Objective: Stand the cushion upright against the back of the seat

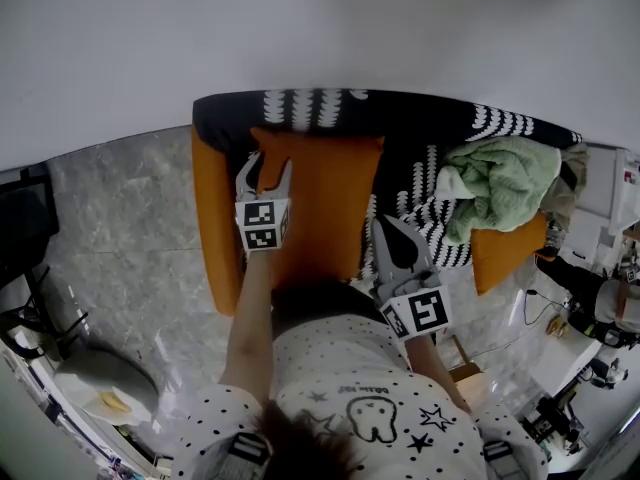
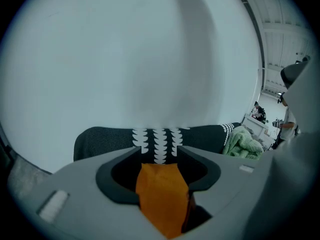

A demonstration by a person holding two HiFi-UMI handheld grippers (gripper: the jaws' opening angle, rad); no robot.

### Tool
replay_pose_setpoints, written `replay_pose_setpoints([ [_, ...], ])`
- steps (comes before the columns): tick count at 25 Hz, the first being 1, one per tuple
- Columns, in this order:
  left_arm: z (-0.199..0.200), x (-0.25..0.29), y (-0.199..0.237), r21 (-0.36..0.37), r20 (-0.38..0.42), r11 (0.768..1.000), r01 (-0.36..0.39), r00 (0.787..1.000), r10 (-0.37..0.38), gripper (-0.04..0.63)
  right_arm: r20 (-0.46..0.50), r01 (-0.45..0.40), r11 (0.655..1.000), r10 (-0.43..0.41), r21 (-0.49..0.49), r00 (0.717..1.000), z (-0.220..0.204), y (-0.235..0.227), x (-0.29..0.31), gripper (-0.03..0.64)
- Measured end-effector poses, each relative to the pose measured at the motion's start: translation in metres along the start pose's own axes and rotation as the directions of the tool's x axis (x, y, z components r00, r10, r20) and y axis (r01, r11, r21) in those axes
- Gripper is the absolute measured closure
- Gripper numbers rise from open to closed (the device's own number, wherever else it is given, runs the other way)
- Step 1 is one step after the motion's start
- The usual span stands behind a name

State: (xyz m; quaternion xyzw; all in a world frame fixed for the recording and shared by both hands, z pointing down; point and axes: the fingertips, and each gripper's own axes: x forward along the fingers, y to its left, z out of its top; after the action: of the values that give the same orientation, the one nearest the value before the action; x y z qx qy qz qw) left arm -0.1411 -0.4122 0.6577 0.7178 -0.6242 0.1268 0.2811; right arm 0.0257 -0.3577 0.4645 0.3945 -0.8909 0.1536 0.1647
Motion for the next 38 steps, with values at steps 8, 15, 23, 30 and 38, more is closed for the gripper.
replay_pose_setpoints([
  [8,-0.026,0.023,0.012,-0.032,-0.063,0.999,-0.025,0.998,0.023,0.35,-0.038,-0.029,0.999,0.03,0.015,0.999,-0.009,0.007,0.008,0.621],
  [15,-0.051,0.049,0.021,-0.076,-0.127,0.996,-0.05,0.991,0.041,0.351,-0.072,-0.021,0.999,0.023,0.025,0.997,-0.018,-0.004,0.015,0.621],
  [23,-0.076,0.061,0.029,-0.099,-0.17,0.992,-0.075,0.984,0.057,0.339,-0.098,-0.02,0.999,0.024,0.037,0.995,-0.026,-0.003,0.02,0.621],
  [30,-0.087,0.07,0.025,-0.105,-0.206,0.993,-0.06,0.978,0.037,0.371,-0.108,-0.012,0.999,0.016,0.041,0.994,-0.028,-0.005,0.019,0.621],
  [38,-0.092,0.073,0.019,-0.062,-0.253,0.996,-0.06,0.966,0.042,0.512,-0.112,-0.017,1.0,0.019,0.022,0.994,-0.03,-0.005,0.021,0.621],
])
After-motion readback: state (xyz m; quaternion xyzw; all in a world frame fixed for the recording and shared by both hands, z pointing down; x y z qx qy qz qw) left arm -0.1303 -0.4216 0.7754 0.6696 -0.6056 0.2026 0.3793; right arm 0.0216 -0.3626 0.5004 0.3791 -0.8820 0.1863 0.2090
